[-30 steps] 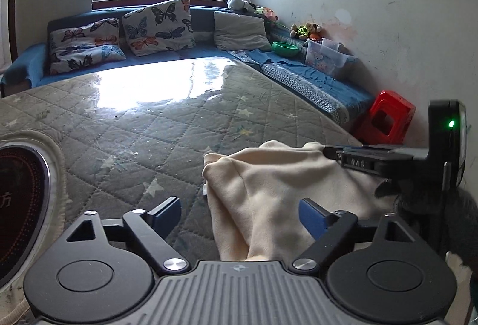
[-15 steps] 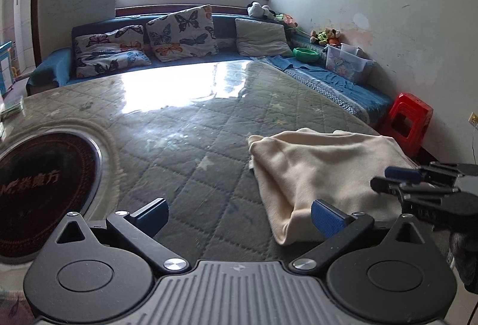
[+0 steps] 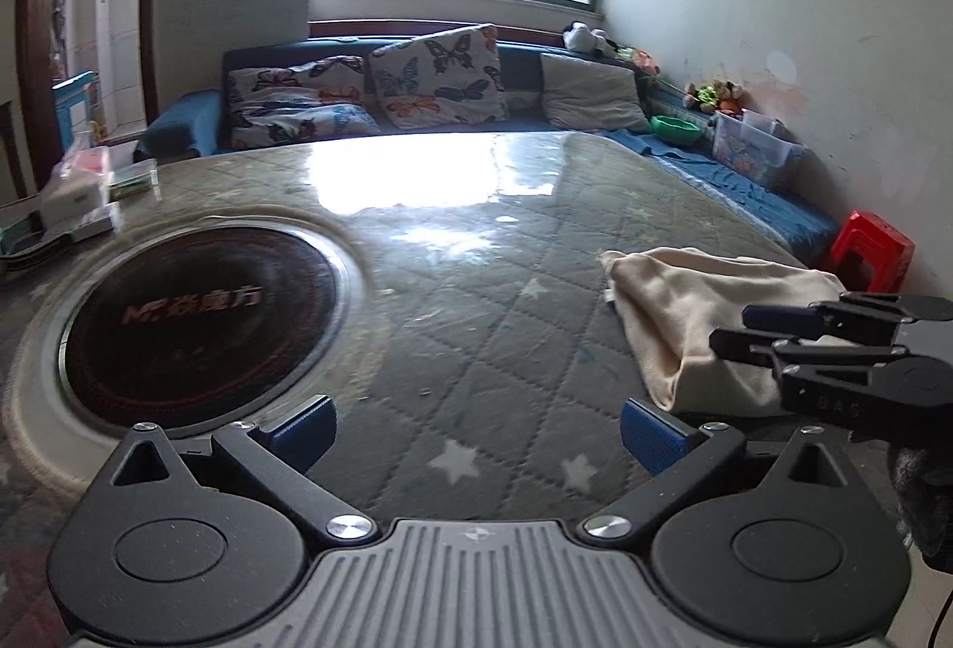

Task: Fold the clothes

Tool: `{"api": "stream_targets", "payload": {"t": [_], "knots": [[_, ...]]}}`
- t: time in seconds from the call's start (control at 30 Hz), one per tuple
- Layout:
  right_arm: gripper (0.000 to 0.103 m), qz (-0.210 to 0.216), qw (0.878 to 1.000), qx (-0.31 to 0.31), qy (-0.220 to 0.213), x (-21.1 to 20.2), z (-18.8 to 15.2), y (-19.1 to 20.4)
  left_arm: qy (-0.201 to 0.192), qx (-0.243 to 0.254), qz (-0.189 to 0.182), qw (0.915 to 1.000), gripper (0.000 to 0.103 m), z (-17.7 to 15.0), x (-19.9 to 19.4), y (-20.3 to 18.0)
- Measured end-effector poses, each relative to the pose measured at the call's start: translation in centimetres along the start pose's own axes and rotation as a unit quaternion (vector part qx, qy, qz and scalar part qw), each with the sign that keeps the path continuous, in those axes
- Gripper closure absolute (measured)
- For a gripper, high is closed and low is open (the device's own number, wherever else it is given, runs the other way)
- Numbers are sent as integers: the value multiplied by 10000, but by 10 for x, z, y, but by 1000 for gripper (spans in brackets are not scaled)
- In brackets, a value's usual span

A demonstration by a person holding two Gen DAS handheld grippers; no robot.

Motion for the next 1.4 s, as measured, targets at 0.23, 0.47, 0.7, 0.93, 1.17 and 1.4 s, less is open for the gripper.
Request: {"api": "stream_targets", "payload": {"t": [0.23,0.47,0.7,0.93,1.17,1.4], "knots": [[70,-95,9992,-339,191,14,-8,20,-9,-149,123,9998,0,-9,-12,22],[68,-170,9996,-167,182,-8,-12,9,80,-191,158,9997,0,-21,-14,33],[66,-675,9962,488,255,-33,-40,-31,104,-192,180,9996,0,-28,-15,34],[60,-1309,9844,1123,351,-55,-72,-78,145,-102,76,9998,0,-30,-11,19],[49,-1447,9804,1277,402,-67,-85,-88,243,74,-21,9997,0,-32,-7,-1],[44,-1434,9797,1357,353,-72,-82,-82,321,302,-113,9990,0,-33,-2,-25]]}}
Point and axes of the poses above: each gripper's, at about its wrist camera, not at the fingertips, and x roughly the way its jaws point, y to its left, z to its top, the point moved 10 cm from there along x, roughly the way its jaws point, and after that the axes turned 5 degrees about -x, right-handed, at the moved point
